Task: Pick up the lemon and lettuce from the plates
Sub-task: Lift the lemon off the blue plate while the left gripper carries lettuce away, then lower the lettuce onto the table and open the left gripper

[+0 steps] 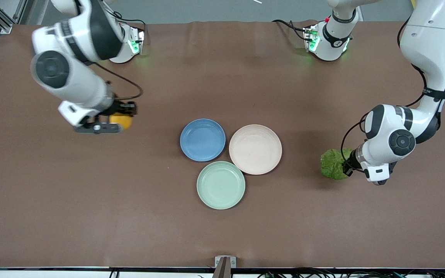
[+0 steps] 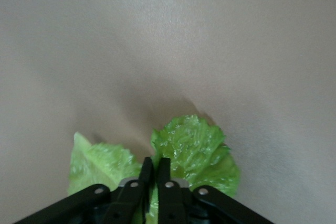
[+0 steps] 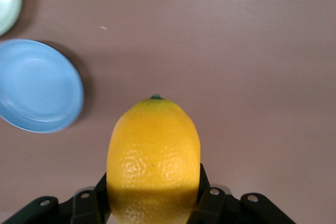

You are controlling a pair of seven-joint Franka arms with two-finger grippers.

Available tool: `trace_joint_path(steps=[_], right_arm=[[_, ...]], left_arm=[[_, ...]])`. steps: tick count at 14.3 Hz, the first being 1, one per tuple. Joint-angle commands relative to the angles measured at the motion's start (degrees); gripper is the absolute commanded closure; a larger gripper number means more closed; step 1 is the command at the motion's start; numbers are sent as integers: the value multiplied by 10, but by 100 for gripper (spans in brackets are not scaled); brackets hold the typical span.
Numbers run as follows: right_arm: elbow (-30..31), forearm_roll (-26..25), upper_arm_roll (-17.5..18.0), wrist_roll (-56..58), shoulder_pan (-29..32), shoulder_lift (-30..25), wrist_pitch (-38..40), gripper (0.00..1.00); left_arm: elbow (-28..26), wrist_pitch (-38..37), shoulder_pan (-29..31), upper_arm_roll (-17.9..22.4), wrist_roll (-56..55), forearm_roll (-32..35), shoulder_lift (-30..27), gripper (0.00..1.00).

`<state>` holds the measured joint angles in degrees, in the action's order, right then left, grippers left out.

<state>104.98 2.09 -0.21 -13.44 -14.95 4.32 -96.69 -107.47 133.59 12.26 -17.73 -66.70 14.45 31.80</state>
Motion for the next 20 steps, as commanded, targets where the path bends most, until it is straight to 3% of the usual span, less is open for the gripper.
trace_joint_path(steps=[1, 4, 8, 16, 20], right_arm=[[65, -2, 12, 102, 89, -29, -18, 79], [133, -2, 13, 207, 168, -26, -107, 79], [203, -2, 13, 281, 232, 8, -240, 78], [209, -2, 14, 280, 248, 125, -364, 78], [209, 1, 14, 276, 244, 163, -417, 78]], left_arm=[[-4, -1, 9, -8, -4, 25, -26, 0], [9, -38, 8, -28, 3, 25, -75, 0], [73, -170, 9, -60, 112, 25, -134, 0], [238, -444, 11, -64, 391, 0, -198, 0], [249, -469, 26, -59, 481, -26, -250, 0]])
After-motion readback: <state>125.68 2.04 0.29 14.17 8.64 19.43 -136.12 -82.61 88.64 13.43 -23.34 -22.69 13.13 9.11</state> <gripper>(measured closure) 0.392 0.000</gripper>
